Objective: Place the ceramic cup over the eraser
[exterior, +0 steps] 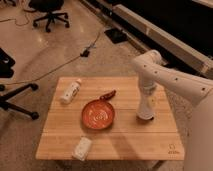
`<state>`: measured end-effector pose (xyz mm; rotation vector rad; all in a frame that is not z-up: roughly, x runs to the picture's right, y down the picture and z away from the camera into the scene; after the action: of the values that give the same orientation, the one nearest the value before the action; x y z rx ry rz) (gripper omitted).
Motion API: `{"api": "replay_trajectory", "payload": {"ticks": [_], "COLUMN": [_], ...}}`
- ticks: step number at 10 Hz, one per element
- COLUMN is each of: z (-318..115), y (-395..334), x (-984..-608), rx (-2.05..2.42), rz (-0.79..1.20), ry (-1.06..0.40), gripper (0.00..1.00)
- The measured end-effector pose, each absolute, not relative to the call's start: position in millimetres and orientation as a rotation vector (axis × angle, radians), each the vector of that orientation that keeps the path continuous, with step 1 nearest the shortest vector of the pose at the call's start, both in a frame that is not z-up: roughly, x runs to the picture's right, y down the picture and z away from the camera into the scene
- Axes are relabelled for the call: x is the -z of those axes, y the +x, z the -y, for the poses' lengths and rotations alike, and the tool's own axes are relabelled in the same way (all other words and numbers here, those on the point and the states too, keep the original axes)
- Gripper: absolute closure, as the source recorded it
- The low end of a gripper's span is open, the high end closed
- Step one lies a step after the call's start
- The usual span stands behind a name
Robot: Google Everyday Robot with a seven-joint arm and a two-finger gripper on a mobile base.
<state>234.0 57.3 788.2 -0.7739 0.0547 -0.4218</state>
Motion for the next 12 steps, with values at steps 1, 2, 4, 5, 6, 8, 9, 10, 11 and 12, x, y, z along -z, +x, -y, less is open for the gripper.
{"api": "replay_trajectory", "payload": {"ticks": [1, 2, 4, 5, 6, 8, 9, 10, 11, 12], "z": [-57, -57, -57, -57, -58, -60, -60, -60, -60, -60], "y": [235, 236, 241, 247, 254, 265, 268, 272, 274, 275], "x": [-790, -793, -798, -801, -805, -812, -813, -815, -817, -818], "rx": [0.42, 0.419, 0.398, 0.378, 0.354, 0.318, 0.309, 0.297, 0.292, 0.286], "rz": [-0.05, -0.039, -0.046, -0.06, -0.075, -0.096, -0.101, -0.104, -0.105, -0.102], "ry": [-0.78, -0.787, -0.802, -0.811, -0.822, -0.84, -0.842, -0.847, -0.848, -0.849], "gripper": [0.84, 0.86, 0.92, 0.88, 0.79, 0.59, 0.52, 0.39, 0.31, 0.23]}}
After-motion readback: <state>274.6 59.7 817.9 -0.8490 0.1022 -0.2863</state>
